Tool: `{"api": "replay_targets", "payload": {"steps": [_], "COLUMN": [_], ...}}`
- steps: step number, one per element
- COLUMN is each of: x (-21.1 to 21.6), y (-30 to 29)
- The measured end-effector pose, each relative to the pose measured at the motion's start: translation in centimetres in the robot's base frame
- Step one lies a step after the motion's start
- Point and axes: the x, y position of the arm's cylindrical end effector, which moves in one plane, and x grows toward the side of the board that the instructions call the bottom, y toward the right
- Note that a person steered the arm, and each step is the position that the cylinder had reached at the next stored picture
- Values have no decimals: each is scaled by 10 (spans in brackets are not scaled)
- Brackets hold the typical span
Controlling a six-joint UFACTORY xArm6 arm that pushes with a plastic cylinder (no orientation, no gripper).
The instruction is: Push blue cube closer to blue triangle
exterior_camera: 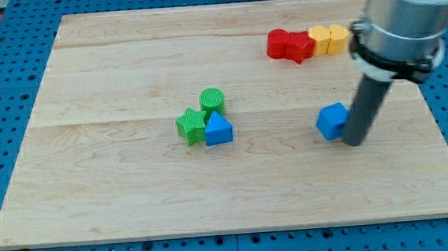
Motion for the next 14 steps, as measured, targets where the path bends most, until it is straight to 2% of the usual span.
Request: {"api": "replay_targets", "payload": {"steps": [1, 2, 3, 5, 6, 7, 8, 11, 13, 14], "x": [-9, -17, -33, -36, -43, -81, -106, -71, -79, -103], "y": [-18, 32, 38, -84, -86, -56, -71, -110, -122, -135]}}
